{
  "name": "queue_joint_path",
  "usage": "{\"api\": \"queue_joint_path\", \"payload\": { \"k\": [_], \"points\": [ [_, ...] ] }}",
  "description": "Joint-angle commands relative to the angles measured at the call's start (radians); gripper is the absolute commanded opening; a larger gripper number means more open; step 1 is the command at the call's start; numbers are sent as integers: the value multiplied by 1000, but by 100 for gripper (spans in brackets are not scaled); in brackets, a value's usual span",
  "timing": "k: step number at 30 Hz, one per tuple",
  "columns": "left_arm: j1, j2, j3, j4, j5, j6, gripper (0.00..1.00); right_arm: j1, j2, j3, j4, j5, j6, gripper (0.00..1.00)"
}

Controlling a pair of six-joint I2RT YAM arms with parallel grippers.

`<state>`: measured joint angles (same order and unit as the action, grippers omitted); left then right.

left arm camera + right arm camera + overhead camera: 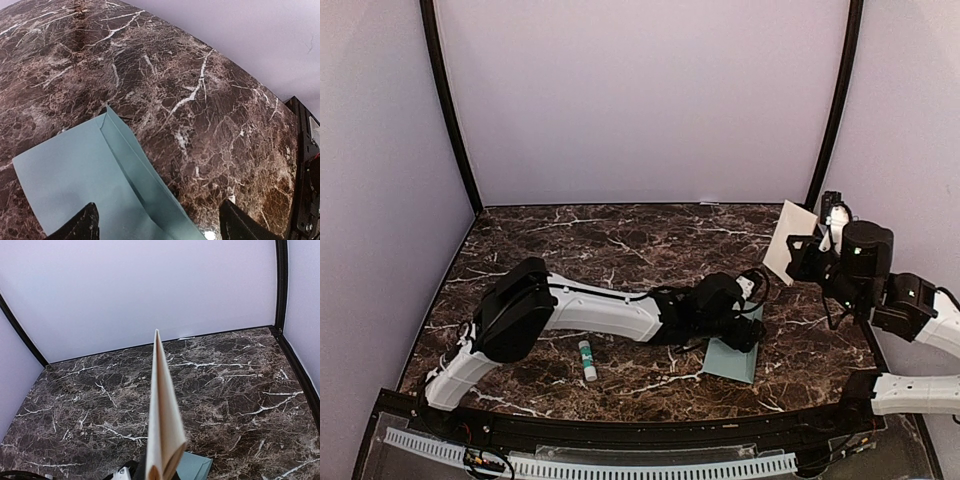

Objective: Place the letter into the envelope and seal it

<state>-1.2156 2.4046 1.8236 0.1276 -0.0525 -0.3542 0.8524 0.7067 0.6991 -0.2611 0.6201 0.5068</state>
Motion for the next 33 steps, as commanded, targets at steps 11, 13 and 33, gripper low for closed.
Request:
{"api": "queue_joint_path", "payload": {
  "k": [11,13,33],
  "points": [
    [-4,151,239,-110,-17,-17,66,-9,-64,-9,-5,-30,-8,0],
    [-5,164,249,-109,-8,-16,53,-9,-66,-11,-8,-31,-7,0],
    [-32,-95,-54,-190,99,372,1,-9,-72,-34,7,-73,-25,0]
  ]
}}
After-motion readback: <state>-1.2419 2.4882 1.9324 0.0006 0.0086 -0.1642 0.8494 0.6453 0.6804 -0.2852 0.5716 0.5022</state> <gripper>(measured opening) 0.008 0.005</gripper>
